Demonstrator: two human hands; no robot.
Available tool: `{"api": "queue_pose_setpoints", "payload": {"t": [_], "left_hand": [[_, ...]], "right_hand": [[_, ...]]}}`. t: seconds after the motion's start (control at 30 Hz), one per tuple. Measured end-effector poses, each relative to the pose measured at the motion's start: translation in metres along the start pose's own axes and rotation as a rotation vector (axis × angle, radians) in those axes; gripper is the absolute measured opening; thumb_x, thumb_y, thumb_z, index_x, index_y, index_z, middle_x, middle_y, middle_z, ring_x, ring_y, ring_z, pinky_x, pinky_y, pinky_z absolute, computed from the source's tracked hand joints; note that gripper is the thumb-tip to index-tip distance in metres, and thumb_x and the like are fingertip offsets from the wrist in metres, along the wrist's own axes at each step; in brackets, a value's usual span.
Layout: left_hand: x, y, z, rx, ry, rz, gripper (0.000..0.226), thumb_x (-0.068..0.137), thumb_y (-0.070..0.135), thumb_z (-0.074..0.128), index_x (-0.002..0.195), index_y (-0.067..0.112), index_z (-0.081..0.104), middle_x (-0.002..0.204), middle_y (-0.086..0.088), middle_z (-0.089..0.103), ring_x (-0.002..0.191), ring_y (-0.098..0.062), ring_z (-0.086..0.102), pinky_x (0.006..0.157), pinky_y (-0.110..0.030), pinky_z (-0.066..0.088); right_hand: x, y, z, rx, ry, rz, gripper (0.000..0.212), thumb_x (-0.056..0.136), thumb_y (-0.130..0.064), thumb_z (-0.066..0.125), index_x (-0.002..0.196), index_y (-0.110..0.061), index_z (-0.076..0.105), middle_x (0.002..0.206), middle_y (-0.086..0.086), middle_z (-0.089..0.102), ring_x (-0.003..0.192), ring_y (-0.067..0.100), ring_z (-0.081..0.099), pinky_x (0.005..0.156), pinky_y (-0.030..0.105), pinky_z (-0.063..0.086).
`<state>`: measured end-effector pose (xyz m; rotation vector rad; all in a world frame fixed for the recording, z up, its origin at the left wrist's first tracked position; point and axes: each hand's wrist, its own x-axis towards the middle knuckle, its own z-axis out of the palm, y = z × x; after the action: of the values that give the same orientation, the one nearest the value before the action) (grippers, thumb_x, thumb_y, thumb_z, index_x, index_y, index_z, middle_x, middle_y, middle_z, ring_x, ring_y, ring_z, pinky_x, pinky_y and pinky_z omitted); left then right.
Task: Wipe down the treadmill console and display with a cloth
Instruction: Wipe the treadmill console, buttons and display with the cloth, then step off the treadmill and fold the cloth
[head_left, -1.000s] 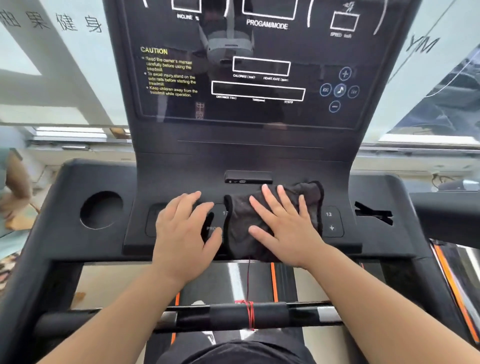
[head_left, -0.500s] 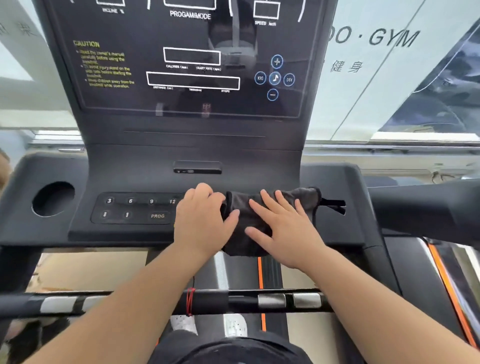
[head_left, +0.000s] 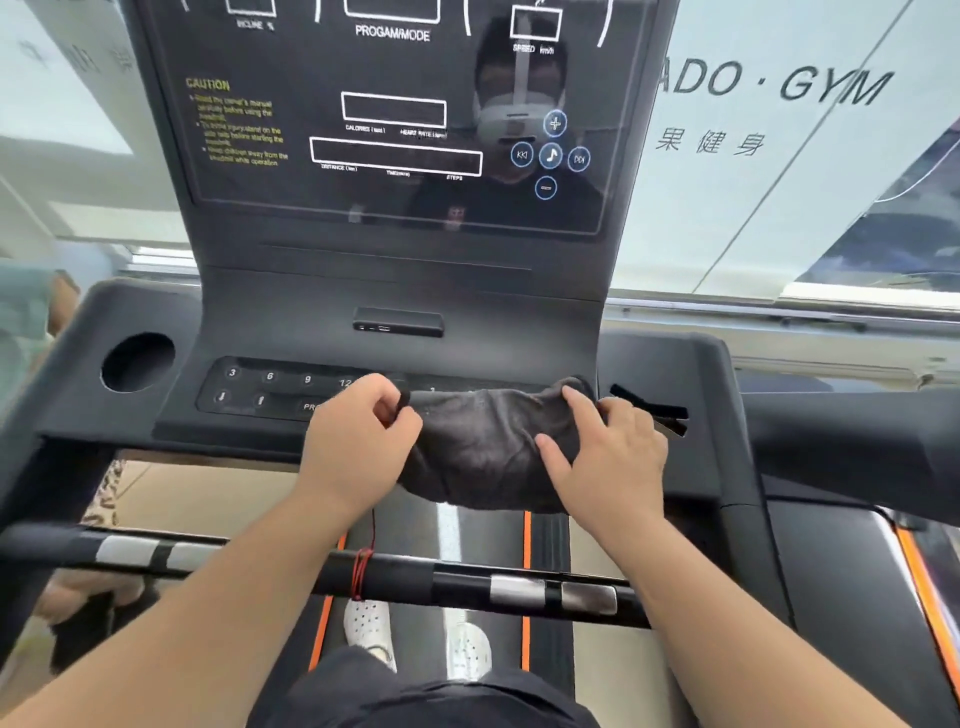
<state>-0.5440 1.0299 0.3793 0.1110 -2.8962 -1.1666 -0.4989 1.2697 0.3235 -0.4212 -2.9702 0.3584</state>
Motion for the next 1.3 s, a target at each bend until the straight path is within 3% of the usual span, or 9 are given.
{"api": "queue_pose_setpoints", "payload": {"t": [0.2, 0.3, 0.43, 0.5, 0.67, 0.83, 1.0, 1.17, 1.3], "left_hand": [[-0.027, -0.019, -0.022, -0.110, -0.075, -0.173, 0.017, 0.066, 0.026, 0.057, 0.078, 0.024, 0.069, 0.058, 0.000, 0.066, 0.064, -0.021, 0.061, 0.067, -0.034, 0.050], [-0.042, -0.030, -0.018, -0.061, -0.092, -0.158, 0.016, 0.067, 0.027, 0.055, 0.071, 0.016, 0.066, 0.054, -0.007, 0.054, 0.055, -0.020, 0.046, 0.058, -0.035, 0.040], [-0.054, -0.045, -0.013, -0.094, -0.064, -0.184, 0.015, 0.078, 0.030, 0.061, 0.074, 0.017, 0.068, 0.061, -0.004, 0.064, 0.065, -0.022, 0.059, 0.067, -0.040, 0.050], [-0.061, -0.054, -0.016, -0.154, -0.047, -0.178, 0.013, 0.083, 0.031, 0.062, 0.077, 0.021, 0.069, 0.066, -0.002, 0.068, 0.073, -0.022, 0.065, 0.071, -0.042, 0.054], [-0.096, -0.090, -0.047, -0.100, 0.071, -0.132, 0.008, 0.088, 0.022, 0.068, 0.080, 0.023, 0.067, 0.066, 0.005, 0.061, 0.072, -0.011, 0.057, 0.062, -0.019, 0.040], [-0.163, -0.158, -0.093, -0.126, 0.173, -0.282, 0.005, 0.091, 0.023, 0.068, 0.086, 0.021, 0.070, 0.068, 0.006, 0.063, 0.071, -0.014, 0.060, 0.062, -0.031, 0.045], [-0.257, -0.229, -0.144, -0.336, 0.341, -0.485, 0.012, 0.092, 0.017, 0.068, 0.091, 0.028, 0.073, 0.071, 0.008, 0.066, 0.070, -0.001, 0.063, 0.064, -0.019, 0.045], [-0.357, -0.287, -0.190, -0.465, 0.548, -0.667, 0.020, 0.095, 0.016, 0.065, 0.088, 0.034, 0.069, 0.080, 0.002, 0.075, 0.080, -0.013, 0.070, 0.073, -0.027, 0.058], [-0.436, -0.331, -0.215, -0.509, 0.730, -0.836, 0.016, 0.097, 0.015, 0.061, 0.090, 0.029, 0.063, 0.084, 0.001, 0.073, 0.084, -0.019, 0.070, 0.069, -0.029, 0.057]], "right_hand": [[-0.004, -0.001, 0.009, 0.077, 0.091, -0.018, 0.053, 0.089, -0.052, 0.068, 0.133, -0.022, 0.067, 0.133, 0.013, 0.057, 0.128, 0.037, 0.046, 0.102, 0.056, 0.037], [-0.013, -0.010, 0.012, 0.035, 0.111, -0.132, 0.053, 0.088, -0.048, 0.061, 0.130, -0.018, 0.068, 0.132, 0.011, 0.059, 0.123, 0.036, 0.048, 0.097, 0.055, 0.041], [-0.023, -0.019, 0.017, 0.111, 0.155, -0.194, 0.034, 0.082, -0.021, 0.081, 0.116, -0.016, 0.074, 0.114, 0.008, 0.064, 0.108, 0.040, 0.055, 0.089, 0.053, 0.042], [-0.026, -0.024, 0.014, 0.166, 0.159, -0.231, 0.025, 0.080, -0.009, 0.076, 0.104, -0.016, 0.076, 0.102, 0.005, 0.068, 0.101, 0.041, 0.059, 0.085, 0.050, 0.040], [-0.044, -0.075, -0.006, 0.392, -0.051, -0.367, 0.026, 0.084, 0.001, 0.067, 0.103, -0.016, 0.074, 0.102, 0.000, 0.063, 0.096, 0.011, 0.051, 0.084, 0.022, 0.034], [-0.095, -0.164, -0.005, 0.473, -0.199, -0.605, 0.032, 0.078, 0.004, 0.070, 0.100, -0.018, 0.075, 0.098, -0.006, 0.063, 0.093, 0.001, 0.051, 0.086, 0.012, 0.039], [-0.168, -0.252, 0.007, 0.608, -0.529, -0.598, 0.038, 0.078, 0.002, 0.076, 0.092, -0.034, 0.070, 0.092, -0.008, 0.072, 0.084, 0.006, 0.066, 0.079, 0.019, 0.051], [-0.250, -0.322, 0.021, 0.826, -0.950, -0.483, 0.024, 0.078, 0.001, 0.085, 0.088, -0.019, 0.075, 0.076, -0.003, 0.067, 0.074, 0.015, 0.063, 0.072, 0.039, 0.056], [-0.320, -0.371, 0.041, 0.792, -1.003, -0.565, 0.017, 0.090, -0.004, 0.076, 0.084, -0.019, 0.073, 0.069, -0.006, 0.068, 0.066, 0.012, 0.060, 0.064, 0.031, 0.048]]}}
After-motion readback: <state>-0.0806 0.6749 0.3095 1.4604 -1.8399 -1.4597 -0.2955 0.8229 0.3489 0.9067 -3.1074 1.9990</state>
